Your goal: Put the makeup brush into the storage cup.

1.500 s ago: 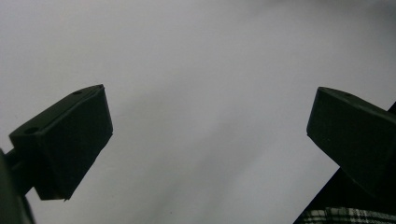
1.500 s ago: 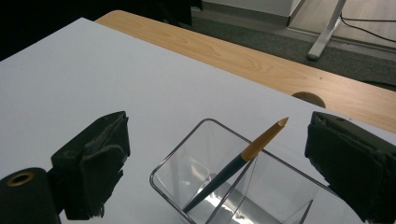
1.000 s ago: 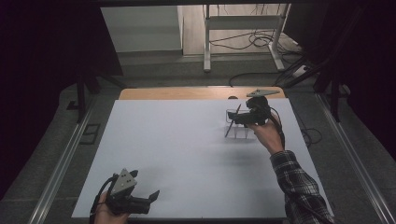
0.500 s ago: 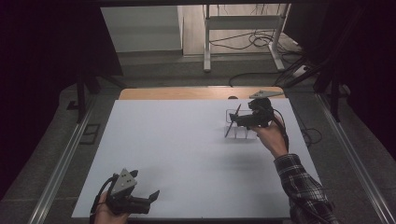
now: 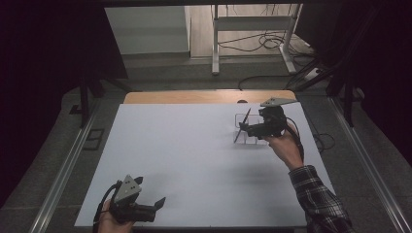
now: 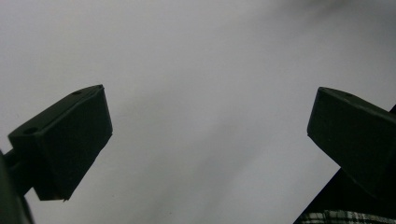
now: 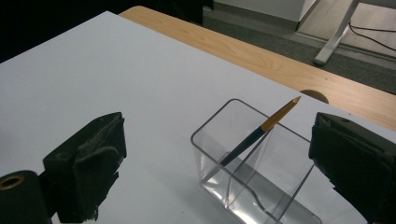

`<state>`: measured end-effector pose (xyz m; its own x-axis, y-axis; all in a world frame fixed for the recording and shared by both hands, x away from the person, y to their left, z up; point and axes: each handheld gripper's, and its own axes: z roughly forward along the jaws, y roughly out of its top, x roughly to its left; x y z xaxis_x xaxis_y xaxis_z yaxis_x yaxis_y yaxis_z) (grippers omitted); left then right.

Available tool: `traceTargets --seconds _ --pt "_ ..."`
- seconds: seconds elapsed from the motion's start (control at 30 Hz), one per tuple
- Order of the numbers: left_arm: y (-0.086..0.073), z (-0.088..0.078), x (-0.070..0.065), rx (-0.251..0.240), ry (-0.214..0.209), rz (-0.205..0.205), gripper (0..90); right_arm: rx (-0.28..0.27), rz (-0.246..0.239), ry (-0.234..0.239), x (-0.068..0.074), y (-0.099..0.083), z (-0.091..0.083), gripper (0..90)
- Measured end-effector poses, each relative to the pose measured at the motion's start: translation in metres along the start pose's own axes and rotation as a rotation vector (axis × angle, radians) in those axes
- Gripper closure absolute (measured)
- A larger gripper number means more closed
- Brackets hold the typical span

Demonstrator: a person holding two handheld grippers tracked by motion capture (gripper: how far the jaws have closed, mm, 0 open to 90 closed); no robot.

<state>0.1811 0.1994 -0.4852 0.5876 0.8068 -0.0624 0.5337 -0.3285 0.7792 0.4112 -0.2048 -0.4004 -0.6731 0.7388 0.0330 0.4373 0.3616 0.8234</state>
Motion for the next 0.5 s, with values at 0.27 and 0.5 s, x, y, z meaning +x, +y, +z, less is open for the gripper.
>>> traceTargets --seconds 0.27,0.5 --pt "0.0 0.001 -0.001 -0.003 -0.021 -0.008 0.8 -0.005 -0.006 0.021 0.007 -0.005 -0.004 3.7" --pt "0.0 0.0 0.0 -0.01 -0.028 -0.013 0.9 -0.017 -0.023 0.04 0.014 -0.011 -0.007 3.7"
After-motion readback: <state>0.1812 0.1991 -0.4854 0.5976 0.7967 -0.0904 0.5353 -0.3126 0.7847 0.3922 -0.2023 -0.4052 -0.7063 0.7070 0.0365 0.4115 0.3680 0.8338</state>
